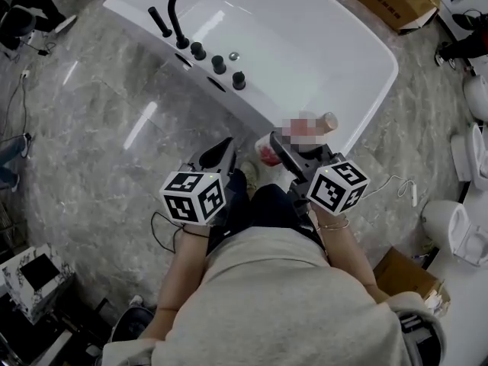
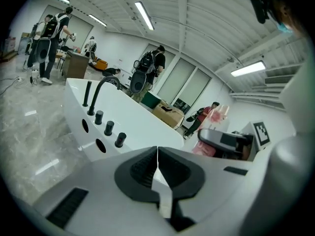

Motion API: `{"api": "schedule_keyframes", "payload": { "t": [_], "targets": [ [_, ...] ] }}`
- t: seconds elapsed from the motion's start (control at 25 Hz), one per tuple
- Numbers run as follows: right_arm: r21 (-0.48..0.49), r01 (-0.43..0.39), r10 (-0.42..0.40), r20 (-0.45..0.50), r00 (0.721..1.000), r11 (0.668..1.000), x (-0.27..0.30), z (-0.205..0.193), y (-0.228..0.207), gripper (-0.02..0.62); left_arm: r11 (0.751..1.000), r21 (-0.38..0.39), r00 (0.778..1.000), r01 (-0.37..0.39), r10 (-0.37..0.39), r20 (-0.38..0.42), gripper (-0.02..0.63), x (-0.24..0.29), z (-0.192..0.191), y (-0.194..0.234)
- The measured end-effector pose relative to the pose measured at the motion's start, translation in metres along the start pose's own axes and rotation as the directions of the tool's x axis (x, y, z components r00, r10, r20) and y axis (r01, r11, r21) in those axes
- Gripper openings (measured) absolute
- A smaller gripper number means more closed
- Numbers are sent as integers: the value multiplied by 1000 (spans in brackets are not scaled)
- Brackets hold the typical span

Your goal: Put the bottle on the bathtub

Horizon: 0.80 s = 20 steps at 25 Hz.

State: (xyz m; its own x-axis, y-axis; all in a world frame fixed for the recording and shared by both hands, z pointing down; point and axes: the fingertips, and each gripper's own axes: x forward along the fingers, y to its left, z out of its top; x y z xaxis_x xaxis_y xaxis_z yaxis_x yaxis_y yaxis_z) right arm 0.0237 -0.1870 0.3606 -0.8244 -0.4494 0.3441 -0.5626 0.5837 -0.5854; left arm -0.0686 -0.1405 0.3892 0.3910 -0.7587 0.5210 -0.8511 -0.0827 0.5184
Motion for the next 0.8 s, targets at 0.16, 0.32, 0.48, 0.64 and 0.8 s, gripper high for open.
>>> {"api": "schedule_keyframes", "payload": {
  "t": [0.16, 0.32, 0.48, 0.64, 0.8],
  "targets": [
    [22, 29, -28, -28, 999, 999, 10, -6, -6, 236, 1000, -2, 1000, 27, -28, -7, 9, 6, 12, 5],
    [16, 50, -49, -28, 998, 999, 24, -2, -4, 236, 998, 16, 997, 56, -55, -47, 9, 13, 19, 19],
    [8, 53, -53, -1, 999, 999, 35, 4, -3, 236, 997, 41, 995, 68, -64, -81, 9, 21, 24, 35],
    [-8, 66, -66, -2, 998, 998, 48, 9, -7, 236, 995, 70, 995, 67, -62, -76, 9, 30, 39, 49],
    [-20, 79, -79, -5, 997, 997, 55, 14, -20, 235, 994, 86, 995, 73, -67, -69, 9, 45, 45, 53]
  ]
}}
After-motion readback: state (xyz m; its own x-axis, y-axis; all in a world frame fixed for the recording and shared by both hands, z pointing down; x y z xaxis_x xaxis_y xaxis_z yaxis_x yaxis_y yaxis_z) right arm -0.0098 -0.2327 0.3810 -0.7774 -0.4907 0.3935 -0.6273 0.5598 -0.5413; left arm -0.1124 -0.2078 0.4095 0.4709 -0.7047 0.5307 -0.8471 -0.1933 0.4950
